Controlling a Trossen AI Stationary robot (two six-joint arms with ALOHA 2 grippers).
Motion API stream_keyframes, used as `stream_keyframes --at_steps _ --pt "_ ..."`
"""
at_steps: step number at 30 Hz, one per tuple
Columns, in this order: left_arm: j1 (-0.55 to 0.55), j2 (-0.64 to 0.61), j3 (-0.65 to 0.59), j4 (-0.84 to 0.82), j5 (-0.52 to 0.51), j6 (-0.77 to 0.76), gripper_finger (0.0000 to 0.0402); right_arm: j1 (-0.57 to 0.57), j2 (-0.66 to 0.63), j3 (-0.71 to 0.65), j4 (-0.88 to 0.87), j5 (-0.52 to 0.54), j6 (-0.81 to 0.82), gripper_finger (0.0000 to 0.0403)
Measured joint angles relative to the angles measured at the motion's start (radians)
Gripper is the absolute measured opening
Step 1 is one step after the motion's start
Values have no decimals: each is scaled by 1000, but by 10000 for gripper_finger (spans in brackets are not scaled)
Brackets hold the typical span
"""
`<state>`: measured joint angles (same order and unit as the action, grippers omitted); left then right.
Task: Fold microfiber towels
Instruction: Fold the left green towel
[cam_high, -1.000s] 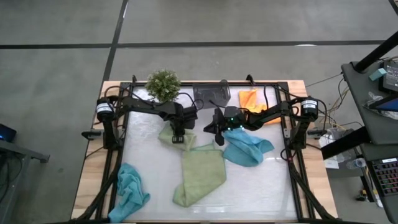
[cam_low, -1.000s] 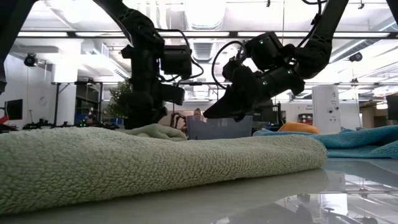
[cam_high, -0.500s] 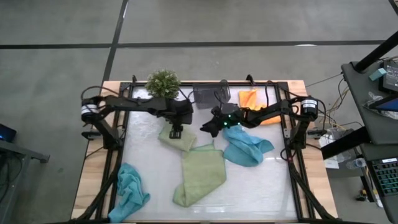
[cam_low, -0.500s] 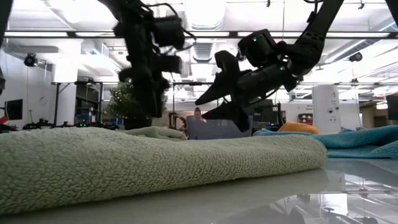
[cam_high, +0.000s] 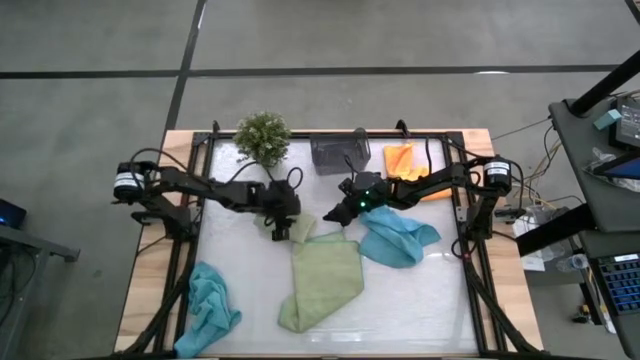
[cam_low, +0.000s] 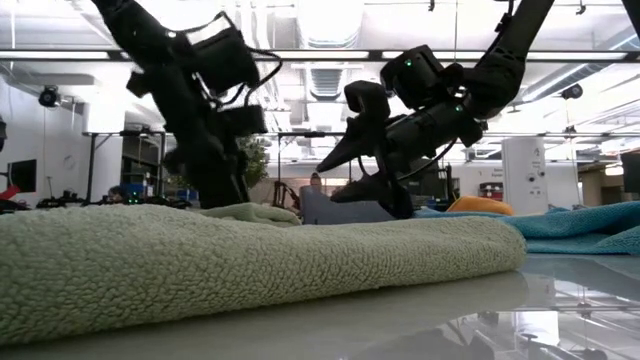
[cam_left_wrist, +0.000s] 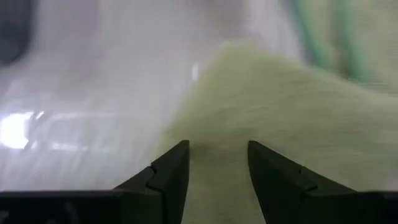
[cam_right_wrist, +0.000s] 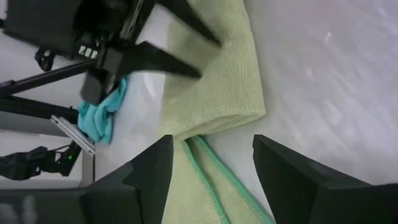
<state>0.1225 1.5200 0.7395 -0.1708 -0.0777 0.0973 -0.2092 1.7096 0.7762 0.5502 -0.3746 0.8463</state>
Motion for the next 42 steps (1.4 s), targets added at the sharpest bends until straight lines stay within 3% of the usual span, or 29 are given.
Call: stream_keyframes --at_steps 6,11,15,21,25,30,33,36,42 --pt "7 17 -20 45 -202 -141 147 -7 0 1 -46 0 4 213" --pt "23 16 -10 43 -271 -226 147 -23 0 1 -74 29 -1 213" --pt "18 1 2 25 -239 -151 147 -27 0 1 -74 43 -15 213" --pt "4 -19 -11 18 54 76 147 -27 0 1 -77 43 -35 213" --pt "5 11 -14 65 149 88 145 -27 0 1 -77 43 -47 212" --pt "6 105 -27 179 138 17 111 -27 0 1 -85 42 -62 212" --pt "5 140 -18 232 21 -52 84 -27 0 1 -88 42 -61 212" --pt "14 140 -17 258 -85 -125 59 -33 0 1 -93 43 -51 212" --pt "15 91 -20 294 -99 -140 26 -36 0 2 -94 147 -46 212"
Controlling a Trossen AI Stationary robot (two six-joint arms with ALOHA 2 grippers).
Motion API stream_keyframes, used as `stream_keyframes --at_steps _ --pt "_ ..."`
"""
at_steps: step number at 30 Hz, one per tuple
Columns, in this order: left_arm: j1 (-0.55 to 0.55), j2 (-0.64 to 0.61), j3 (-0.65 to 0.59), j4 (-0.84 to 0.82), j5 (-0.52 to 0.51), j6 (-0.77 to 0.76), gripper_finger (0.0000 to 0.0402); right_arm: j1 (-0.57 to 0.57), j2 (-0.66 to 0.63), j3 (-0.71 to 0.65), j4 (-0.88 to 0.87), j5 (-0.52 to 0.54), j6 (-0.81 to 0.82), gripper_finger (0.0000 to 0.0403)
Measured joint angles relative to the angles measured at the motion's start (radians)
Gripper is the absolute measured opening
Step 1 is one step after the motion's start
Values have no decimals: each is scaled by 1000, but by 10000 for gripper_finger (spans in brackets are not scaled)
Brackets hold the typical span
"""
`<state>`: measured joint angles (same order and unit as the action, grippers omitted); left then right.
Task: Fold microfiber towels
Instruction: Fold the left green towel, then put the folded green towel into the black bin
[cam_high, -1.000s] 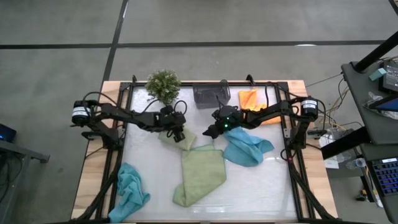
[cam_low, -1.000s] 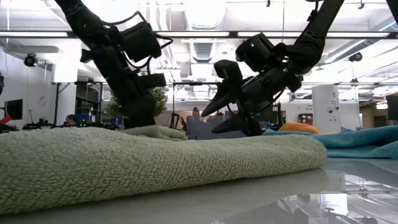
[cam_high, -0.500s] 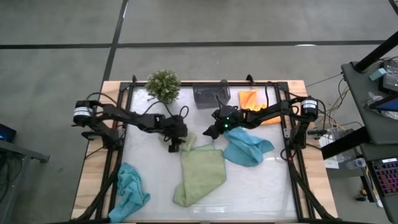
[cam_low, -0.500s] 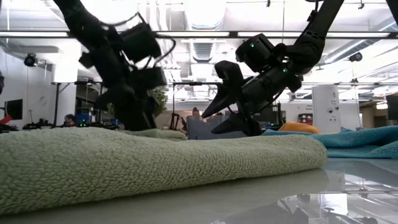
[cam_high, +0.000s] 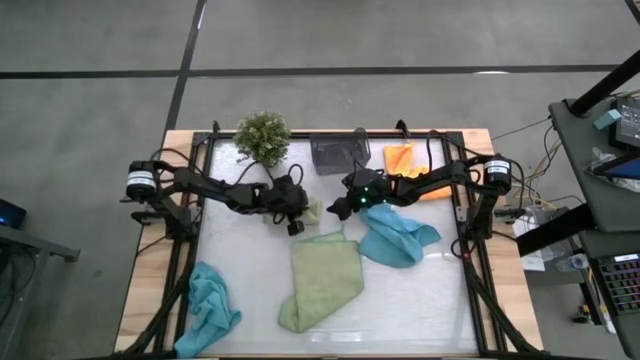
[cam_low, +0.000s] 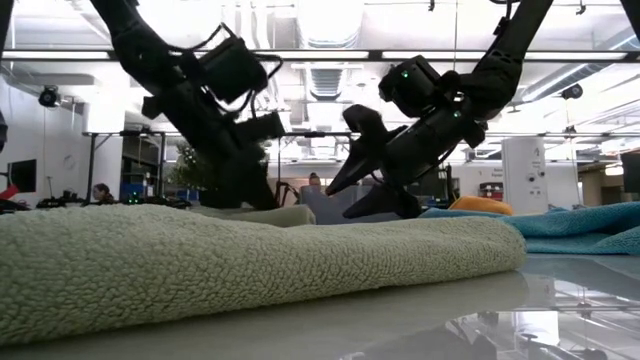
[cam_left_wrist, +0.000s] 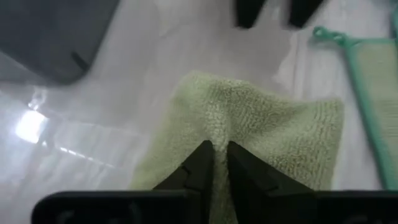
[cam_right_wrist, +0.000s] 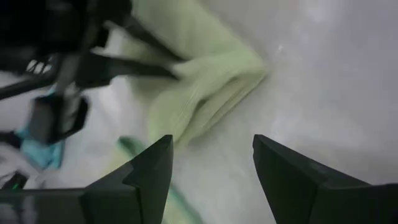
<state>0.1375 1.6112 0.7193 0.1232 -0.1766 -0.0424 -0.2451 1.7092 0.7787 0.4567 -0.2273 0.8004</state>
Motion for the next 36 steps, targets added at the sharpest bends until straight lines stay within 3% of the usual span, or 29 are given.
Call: stream_keyframes --at_steps 4,14,25,36 --pt "0 -77 -1 -62 1 34 17 0 9 25 -3 45 -6 212" --pt "0 -262 -33 -316 5 109 15 9 53 111 -21 45 -43 212" --pt "0 -239 -105 -131 18 99 19 10 53 151 -123 45 -70 212" --pt "0 -237 -105 -112 19 76 126 10 51 150 -156 45 -80 212"
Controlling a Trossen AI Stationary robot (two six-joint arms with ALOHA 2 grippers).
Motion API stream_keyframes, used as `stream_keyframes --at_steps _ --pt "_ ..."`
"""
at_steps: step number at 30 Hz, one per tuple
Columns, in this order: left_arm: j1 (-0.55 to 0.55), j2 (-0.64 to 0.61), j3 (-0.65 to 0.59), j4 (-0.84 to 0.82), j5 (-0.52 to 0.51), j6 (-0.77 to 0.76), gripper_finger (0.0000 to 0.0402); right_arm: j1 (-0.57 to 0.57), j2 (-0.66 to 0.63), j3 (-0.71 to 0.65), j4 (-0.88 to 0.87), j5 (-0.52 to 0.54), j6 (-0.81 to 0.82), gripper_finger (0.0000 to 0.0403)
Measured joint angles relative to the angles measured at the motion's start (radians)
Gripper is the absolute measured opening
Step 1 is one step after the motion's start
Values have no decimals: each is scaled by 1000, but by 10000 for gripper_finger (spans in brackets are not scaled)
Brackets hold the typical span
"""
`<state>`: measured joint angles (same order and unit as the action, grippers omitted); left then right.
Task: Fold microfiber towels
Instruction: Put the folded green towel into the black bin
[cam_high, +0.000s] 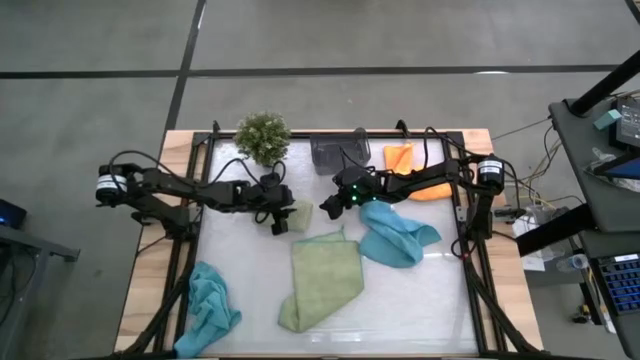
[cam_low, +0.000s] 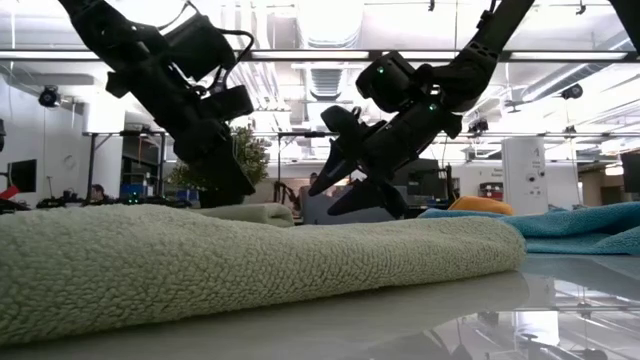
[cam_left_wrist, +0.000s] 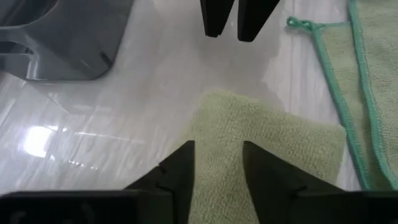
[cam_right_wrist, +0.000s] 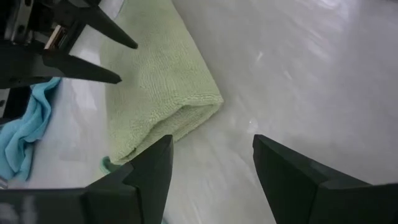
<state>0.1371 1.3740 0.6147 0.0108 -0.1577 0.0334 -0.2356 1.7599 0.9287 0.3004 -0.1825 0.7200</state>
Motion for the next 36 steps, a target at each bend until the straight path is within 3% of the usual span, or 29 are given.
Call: stream_keyframes --at_steps 7,15,22,36 --pt "-1 -43 13 -36 0 30 184 4 0 0 0 3 -3 212" --pt "-1 -97 -10 -142 0 24 191 44 75 15 51 0 83 212" --pt "-2 -2 -95 81 0 -28 173 55 111 80 48 -6 92 221" --pt "-2 139 -97 156 -17 -54 124 86 183 182 -20 0 154 308"
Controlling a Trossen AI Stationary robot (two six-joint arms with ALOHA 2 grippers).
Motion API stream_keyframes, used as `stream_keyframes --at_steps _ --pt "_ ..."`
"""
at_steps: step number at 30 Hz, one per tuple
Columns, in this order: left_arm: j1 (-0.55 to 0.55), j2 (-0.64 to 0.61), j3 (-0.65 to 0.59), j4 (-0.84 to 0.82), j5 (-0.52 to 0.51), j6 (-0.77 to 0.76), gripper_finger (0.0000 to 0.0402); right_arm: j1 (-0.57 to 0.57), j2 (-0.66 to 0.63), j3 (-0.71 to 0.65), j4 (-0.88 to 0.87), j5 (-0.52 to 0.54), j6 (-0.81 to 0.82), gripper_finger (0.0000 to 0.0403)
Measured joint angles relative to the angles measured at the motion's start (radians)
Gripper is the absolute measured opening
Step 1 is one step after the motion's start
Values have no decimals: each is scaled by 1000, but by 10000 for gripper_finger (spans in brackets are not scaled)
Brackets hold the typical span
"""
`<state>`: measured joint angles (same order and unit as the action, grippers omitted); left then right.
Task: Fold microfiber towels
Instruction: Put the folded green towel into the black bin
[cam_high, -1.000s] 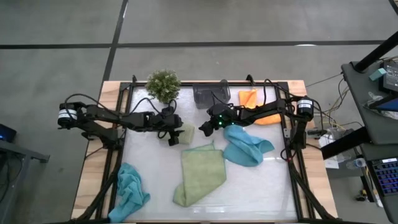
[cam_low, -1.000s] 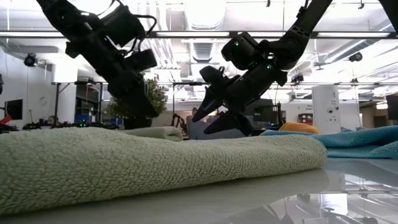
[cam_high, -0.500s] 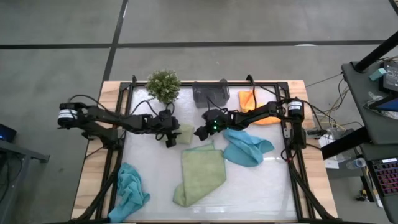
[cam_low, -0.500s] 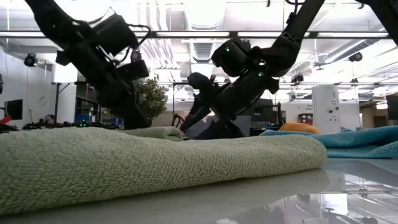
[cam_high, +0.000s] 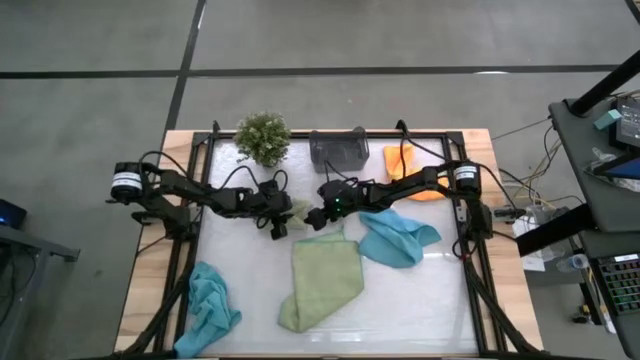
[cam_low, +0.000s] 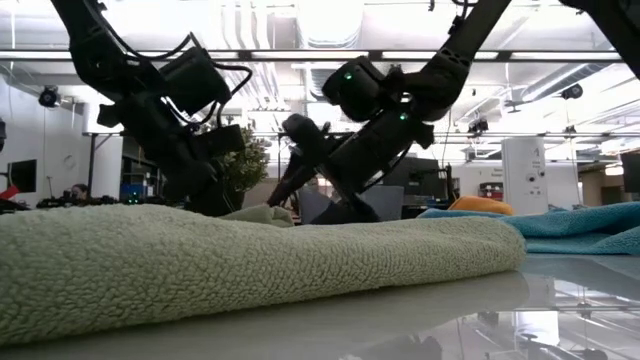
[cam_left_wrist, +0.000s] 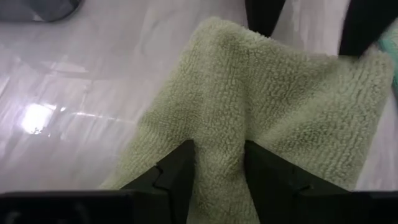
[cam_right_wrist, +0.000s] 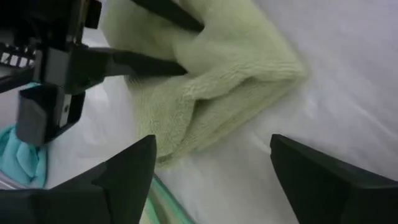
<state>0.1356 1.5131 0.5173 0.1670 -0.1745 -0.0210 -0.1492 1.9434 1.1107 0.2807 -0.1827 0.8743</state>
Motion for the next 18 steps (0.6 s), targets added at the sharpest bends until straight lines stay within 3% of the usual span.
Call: stream_keyframes --at_steps 10,18 --pt "0 -15 -1 -9 1 -2 122 1 88 122 -20 4 -3 306" --pt "0 -13 -3 3 10 -25 122 2 113 135 -5 56 -7 236"
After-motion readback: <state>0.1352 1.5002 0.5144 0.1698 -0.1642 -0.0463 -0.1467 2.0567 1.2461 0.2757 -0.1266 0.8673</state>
